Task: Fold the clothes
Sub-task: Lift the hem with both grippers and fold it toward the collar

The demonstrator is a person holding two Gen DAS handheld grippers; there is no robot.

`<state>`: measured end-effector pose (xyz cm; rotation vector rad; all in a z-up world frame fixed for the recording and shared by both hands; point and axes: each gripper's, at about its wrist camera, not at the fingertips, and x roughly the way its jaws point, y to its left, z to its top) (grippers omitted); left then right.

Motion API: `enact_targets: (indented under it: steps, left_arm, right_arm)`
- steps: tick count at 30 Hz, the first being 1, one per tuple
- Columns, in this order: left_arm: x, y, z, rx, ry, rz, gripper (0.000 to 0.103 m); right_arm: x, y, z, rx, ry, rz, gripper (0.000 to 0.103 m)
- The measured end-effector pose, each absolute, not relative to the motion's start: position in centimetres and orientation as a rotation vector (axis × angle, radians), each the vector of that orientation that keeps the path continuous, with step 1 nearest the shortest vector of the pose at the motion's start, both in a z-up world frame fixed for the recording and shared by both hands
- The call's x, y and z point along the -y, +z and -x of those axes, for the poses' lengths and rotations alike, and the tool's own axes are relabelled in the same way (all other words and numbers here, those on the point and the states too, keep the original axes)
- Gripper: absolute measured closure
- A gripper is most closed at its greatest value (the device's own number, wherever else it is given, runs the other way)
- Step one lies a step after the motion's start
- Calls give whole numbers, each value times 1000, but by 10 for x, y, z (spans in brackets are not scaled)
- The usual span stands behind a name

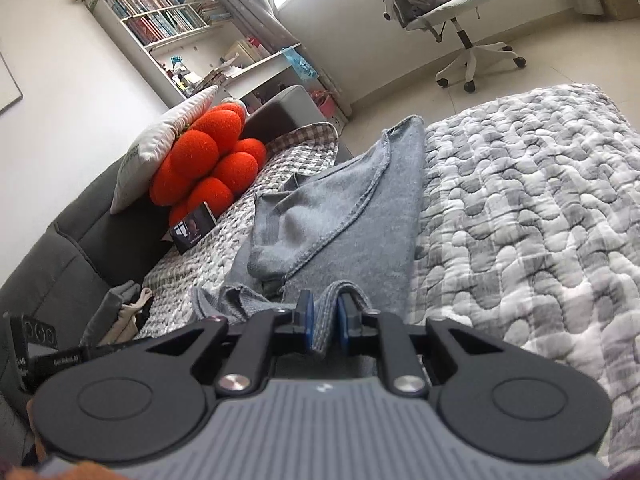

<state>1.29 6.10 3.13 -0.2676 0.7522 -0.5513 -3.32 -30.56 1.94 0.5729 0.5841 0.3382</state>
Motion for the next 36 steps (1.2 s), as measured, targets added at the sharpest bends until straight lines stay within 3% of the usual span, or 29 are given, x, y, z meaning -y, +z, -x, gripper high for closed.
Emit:
enact_targets:
  steps: [5,6,7,9,21,23,28,36]
  left_arm:
    - [-64,29,-18,-758,-554,243,22]
    - [-65,28,-20,-760,-553,243,22]
    - [-65,27,-21,-761,-555,243,22]
    - [-64,27,-22,-758,-561,232,22]
    - [-51,30,-33,-748,-600,196,22]
    - [-46,29,-39,-764,-603,194,26]
    - [-36,27,-44,-786,-612,161,46]
    - [-23,26,-50,-804,-613,86,69]
  right_arm:
    - [312,21,30,-603,374,-584,82]
    - [316,20,30,-604,382,-604,76]
    - [320,20,29,-599,385,-628,63]
    - [328,20,28,-577,391,-666,55]
    - [314,32,30,-511,373,-454,54]
    - [309,34,30,-496,398,-410,53]
    - [299,36,33,-448,451,-269,43]
    - [277,27,22,-510,453,-88,43]
